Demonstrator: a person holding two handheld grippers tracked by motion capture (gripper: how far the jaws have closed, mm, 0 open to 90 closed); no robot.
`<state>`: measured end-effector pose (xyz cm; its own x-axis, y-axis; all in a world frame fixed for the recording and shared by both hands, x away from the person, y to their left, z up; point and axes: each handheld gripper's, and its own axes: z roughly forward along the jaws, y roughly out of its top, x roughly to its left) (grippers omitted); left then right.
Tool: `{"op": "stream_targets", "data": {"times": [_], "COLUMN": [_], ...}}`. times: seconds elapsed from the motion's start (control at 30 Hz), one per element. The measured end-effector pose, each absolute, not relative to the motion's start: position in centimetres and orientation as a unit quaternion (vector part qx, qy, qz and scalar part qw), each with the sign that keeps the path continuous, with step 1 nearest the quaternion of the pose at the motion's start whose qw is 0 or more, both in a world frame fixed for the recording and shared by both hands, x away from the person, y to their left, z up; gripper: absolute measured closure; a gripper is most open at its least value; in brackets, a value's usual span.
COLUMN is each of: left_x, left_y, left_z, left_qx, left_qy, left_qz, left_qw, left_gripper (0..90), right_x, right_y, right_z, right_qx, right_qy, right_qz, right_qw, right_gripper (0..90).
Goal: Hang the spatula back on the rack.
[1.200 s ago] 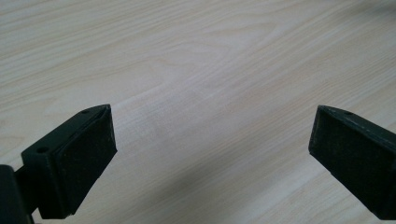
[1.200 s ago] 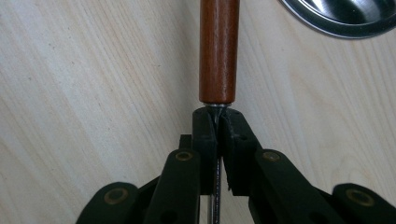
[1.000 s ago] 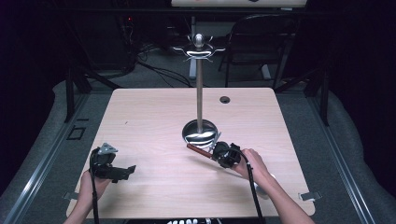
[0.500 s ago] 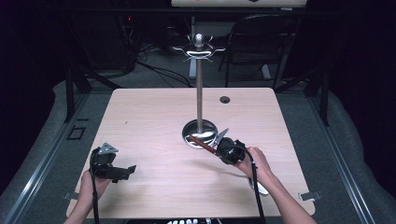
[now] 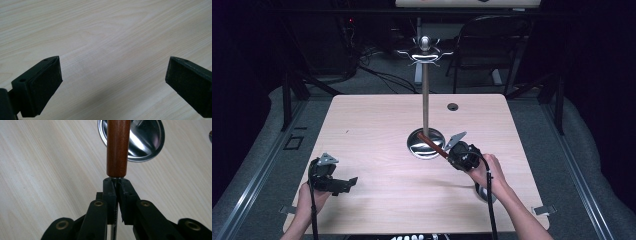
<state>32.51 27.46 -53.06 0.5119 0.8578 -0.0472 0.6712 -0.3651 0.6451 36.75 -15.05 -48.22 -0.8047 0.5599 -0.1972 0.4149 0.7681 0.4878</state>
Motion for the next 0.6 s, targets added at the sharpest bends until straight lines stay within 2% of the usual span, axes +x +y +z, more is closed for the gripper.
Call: {"op": "stream_targets", "data": {"times": [0.6], "left_x": [32.6], "left_y": [27.4], "left_z": [-53.2], "left_qx": [0.810], "left_qy": [0.472], "left_qz": [0.151], "left_qw": [0.314], "left_gripper": [0.6], "right_x": [36.8], "right_y": [-15.9], "right_z": [-46.3], "right_qx": [0.283], "right_qy": [0.902], "right_qz": [0.260], "right_qw": [0.197], "right_gripper": [85.1]}}
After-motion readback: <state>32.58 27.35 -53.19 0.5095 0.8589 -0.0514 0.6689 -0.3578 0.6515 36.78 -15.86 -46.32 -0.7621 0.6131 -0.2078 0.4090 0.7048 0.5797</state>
